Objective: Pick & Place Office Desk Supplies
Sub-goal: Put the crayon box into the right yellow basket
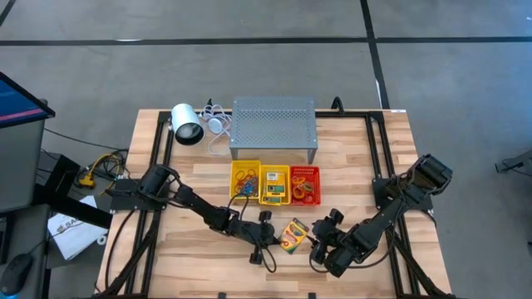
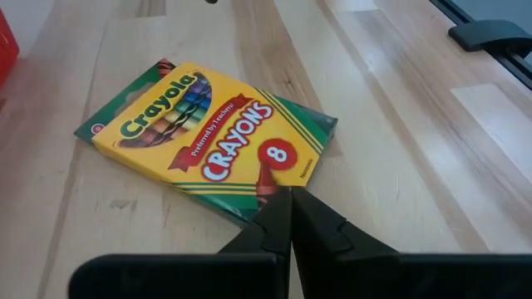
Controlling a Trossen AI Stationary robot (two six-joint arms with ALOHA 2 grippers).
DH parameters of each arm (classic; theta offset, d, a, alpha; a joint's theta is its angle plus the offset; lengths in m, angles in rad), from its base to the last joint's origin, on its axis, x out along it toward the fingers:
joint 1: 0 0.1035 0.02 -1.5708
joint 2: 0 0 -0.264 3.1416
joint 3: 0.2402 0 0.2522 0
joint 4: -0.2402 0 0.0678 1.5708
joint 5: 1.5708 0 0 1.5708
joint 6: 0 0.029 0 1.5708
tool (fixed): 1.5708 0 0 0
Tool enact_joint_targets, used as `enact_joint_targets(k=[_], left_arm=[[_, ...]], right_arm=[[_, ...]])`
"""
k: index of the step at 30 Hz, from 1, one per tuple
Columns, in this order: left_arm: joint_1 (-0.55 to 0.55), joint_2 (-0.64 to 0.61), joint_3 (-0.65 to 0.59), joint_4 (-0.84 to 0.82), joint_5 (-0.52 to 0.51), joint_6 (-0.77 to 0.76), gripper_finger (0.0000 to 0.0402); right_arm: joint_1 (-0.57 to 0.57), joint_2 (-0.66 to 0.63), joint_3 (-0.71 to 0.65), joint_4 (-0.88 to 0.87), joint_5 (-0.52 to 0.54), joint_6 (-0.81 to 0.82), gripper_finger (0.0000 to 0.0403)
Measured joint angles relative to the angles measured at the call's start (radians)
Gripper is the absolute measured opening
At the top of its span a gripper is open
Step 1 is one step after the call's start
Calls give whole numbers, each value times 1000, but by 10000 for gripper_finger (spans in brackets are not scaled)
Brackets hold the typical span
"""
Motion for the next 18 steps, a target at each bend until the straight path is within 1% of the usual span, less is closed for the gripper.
enact_joint_targets(k=[18], left_arm=[[-21,2,-1,-9,0,2,0]], right_arm=[[-34,0,0,-34,-13,16,226]])
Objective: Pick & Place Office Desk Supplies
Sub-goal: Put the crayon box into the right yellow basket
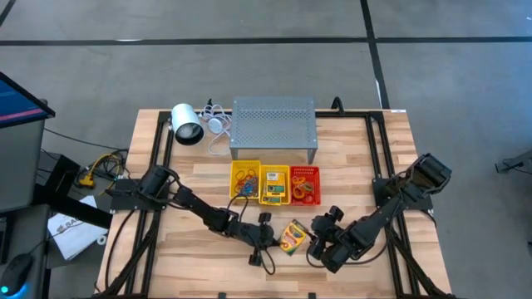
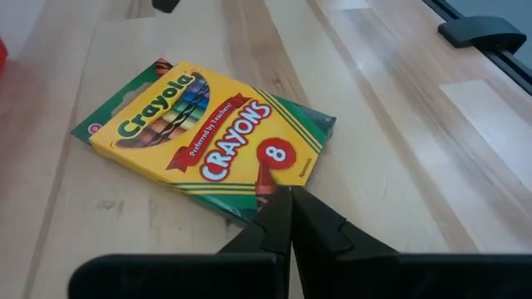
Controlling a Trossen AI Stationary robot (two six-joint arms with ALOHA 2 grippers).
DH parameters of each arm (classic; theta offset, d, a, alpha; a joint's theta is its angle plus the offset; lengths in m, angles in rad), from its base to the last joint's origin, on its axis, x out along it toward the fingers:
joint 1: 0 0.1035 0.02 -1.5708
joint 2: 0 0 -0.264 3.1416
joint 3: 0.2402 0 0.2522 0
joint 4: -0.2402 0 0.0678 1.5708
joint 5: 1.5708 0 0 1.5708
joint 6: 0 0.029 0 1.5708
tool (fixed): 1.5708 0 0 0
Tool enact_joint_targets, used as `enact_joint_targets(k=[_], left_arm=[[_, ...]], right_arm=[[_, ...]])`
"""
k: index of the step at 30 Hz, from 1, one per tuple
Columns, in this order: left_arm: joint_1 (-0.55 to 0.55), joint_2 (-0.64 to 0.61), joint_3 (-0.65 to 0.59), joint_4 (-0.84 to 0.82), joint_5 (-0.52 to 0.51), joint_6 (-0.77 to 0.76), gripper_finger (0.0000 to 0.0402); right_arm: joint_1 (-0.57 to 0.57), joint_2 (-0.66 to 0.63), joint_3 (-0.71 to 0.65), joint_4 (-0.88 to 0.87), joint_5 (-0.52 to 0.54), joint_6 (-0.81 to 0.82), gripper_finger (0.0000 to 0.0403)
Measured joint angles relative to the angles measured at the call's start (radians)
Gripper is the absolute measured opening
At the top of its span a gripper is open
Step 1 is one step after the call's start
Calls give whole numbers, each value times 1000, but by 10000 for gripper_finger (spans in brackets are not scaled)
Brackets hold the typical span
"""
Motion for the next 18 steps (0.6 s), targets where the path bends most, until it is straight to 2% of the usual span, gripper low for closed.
enact_joint_targets(k=[7,18], left_arm=[[-2,0,0,-10,0,0,0],[-3,0,-1,-11,0,3,0]], right_arm=[[-11,0,0,-15,-74,-2,226],[-22,0,-5,-11,-77,-5,226]])
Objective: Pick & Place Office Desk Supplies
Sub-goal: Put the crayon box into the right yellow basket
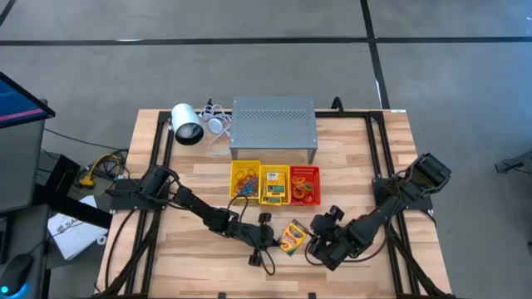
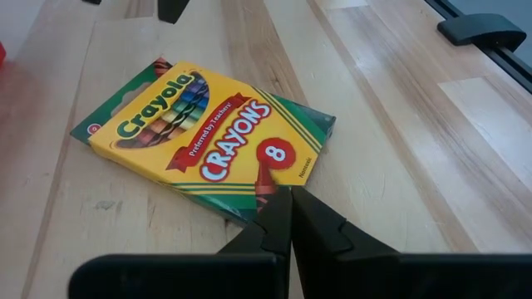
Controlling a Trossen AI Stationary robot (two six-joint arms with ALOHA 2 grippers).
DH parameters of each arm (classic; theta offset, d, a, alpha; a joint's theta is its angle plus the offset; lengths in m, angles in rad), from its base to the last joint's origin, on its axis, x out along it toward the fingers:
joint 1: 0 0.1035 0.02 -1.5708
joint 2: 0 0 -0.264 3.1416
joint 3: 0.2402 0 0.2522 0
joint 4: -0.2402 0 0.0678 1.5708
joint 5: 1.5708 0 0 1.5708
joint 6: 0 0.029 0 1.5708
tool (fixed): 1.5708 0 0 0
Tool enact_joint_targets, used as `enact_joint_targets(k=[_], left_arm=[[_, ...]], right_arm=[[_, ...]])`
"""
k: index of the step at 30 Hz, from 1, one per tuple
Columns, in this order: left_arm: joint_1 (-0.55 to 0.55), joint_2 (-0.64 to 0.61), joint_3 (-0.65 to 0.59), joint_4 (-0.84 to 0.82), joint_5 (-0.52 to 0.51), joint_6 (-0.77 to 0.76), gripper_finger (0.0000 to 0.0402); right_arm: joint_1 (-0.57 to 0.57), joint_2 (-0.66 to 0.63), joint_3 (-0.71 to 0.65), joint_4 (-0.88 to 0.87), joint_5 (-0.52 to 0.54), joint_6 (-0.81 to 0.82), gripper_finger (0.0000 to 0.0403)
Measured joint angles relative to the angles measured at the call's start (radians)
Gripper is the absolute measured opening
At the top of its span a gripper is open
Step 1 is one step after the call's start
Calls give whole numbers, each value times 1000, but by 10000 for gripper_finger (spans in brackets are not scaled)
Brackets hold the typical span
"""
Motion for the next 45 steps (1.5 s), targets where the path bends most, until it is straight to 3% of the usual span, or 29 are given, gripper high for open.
enact_joint_targets(k=[8,18,28,31,45], left_arm=[[0,0,-1,-3,-2,3,0],[0,0,-1,-3,-4,3,0],[-1,0,-1,-3,-6,3,0],[-1,0,-1,-3,-6,4,0],[0,0,-1,-3,-6,29,0]], right_arm=[[-16,-3,-110,106,-26,16,226],[51,-111,-235,332,80,8,226],[104,-270,-576,997,141,-102,226],[78,-281,-618,1066,113,-129,226],[-79,-278,-630,1071,-197,-132,224]])
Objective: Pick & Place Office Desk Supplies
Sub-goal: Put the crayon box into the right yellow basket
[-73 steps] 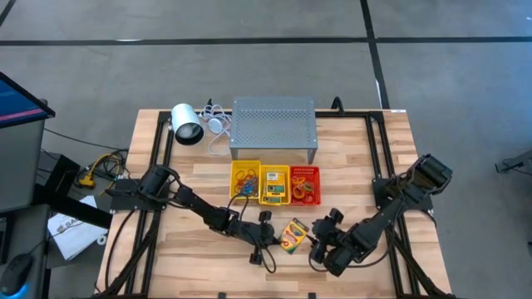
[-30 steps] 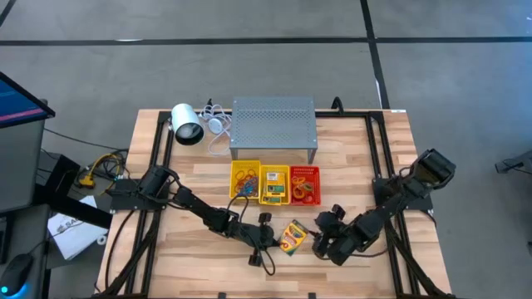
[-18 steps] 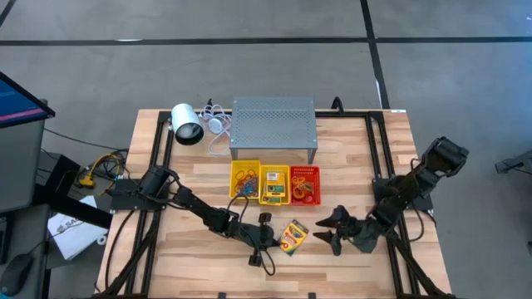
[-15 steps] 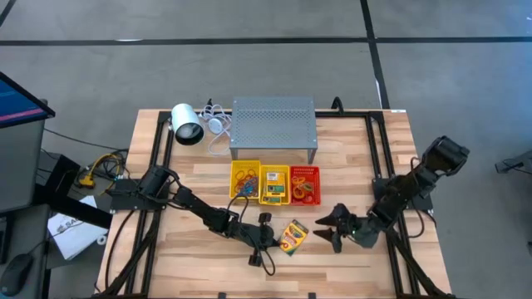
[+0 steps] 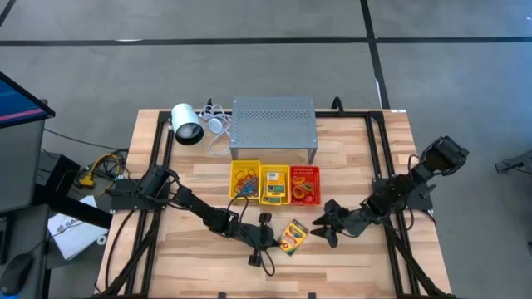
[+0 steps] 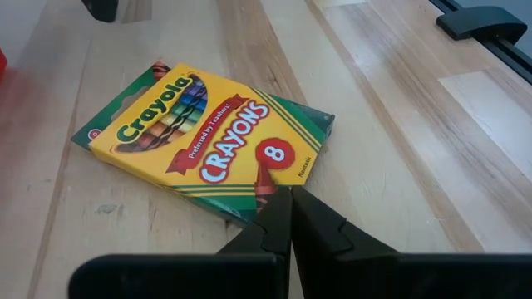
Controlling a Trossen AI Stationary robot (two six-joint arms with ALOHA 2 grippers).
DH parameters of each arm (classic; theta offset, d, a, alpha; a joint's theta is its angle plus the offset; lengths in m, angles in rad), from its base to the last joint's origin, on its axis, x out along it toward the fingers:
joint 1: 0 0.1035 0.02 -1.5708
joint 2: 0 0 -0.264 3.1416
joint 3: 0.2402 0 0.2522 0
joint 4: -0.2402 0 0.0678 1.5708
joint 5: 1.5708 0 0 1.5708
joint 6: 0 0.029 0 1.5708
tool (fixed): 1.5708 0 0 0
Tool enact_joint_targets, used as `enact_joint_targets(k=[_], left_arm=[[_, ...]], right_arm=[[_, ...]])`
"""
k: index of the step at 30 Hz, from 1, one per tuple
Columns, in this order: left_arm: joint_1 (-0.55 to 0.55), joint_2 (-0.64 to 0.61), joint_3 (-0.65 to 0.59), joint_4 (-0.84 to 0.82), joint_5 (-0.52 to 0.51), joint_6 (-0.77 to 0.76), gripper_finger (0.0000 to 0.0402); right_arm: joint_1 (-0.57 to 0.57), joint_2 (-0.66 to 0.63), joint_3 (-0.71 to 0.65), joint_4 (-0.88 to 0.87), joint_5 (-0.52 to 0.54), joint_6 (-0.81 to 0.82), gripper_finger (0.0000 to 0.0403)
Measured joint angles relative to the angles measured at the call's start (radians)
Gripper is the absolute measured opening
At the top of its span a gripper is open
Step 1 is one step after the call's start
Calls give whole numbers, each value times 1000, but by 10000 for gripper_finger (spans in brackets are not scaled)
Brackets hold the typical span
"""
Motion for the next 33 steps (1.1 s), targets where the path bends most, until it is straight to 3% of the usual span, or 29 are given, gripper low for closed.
enact_joint_targets(k=[9,19,33], left_arm=[[0,0,0,0,0,1,0],[0,0,0,0,0,1,0],[0,0,0,0,0,1,0]], right_arm=[[-64,101,0,51,-141,56,189],[-72,214,5,264,-165,28,170],[-111,211,11,216,-226,17,169]])
